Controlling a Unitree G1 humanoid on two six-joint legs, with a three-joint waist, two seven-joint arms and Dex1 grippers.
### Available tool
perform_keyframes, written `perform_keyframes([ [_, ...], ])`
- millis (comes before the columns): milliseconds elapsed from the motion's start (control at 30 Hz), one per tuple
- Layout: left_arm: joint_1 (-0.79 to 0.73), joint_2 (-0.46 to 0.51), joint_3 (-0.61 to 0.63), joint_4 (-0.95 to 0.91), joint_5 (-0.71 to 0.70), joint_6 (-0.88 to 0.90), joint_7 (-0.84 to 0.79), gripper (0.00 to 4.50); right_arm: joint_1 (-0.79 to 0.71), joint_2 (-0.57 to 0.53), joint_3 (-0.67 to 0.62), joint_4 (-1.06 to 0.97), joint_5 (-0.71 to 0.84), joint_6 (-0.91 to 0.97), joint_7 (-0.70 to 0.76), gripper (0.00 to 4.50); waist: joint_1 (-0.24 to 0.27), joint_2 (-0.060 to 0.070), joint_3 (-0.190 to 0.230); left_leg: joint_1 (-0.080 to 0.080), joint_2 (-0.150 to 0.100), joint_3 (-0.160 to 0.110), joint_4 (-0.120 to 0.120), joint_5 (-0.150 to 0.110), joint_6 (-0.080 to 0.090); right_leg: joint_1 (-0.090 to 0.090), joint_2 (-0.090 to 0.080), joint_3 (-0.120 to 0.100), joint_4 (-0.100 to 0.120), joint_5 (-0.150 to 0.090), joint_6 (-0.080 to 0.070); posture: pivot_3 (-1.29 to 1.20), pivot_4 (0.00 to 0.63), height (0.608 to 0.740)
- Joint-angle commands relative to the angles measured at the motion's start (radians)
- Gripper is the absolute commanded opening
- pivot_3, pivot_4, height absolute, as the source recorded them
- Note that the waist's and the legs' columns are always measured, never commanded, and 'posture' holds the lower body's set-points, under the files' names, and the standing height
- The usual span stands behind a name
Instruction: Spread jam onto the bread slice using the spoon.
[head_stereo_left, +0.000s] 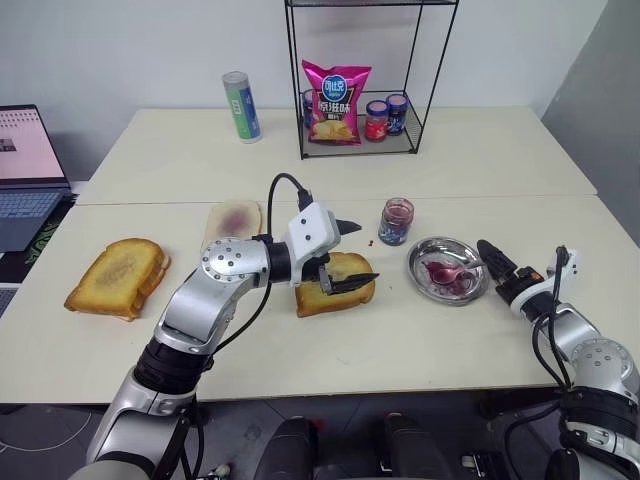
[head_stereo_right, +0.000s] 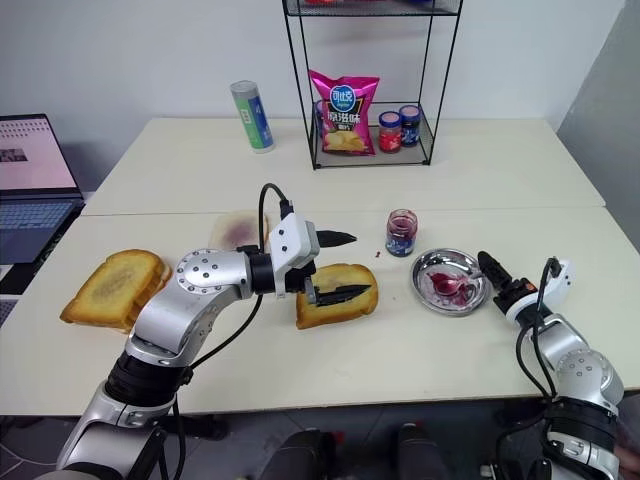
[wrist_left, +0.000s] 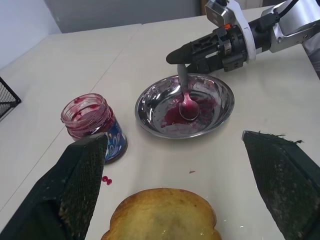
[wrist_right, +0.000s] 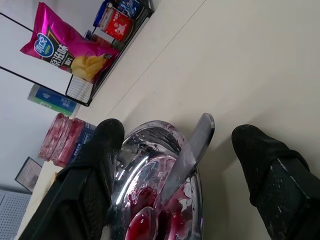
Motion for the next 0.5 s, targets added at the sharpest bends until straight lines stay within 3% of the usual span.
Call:
perform_keyframes([
  [33, -0.002, -0.006, 0.009, -0.028, -0.002, -0.018, 0.006, 4.50, -0.017, -0.017, 0.001, -0.019, -0.027, -0.013, 0.005, 3.58, 0.000, 0.000, 0.000, 0.000, 0.000, 0.000, 0.000, 0.000, 0.000, 0.000, 0.000, 0.000, 0.000, 0.000, 0.000, 0.00, 0.150, 0.740],
  [500, 0.005, -0.006, 0.014, -0.051, -0.010, -0.005, 0.015, 4.50, -0.040, -0.014, -0.020, -0.003, -0.020, -0.006, 0.012, 3.46, 0.000, 0.000, 0.000, 0.000, 0.000, 0.000, 0.000, 0.000, 0.000, 0.000, 0.000, 0.000, 0.000, 0.000, 0.000, 0.00, 0.150, 0.740],
])
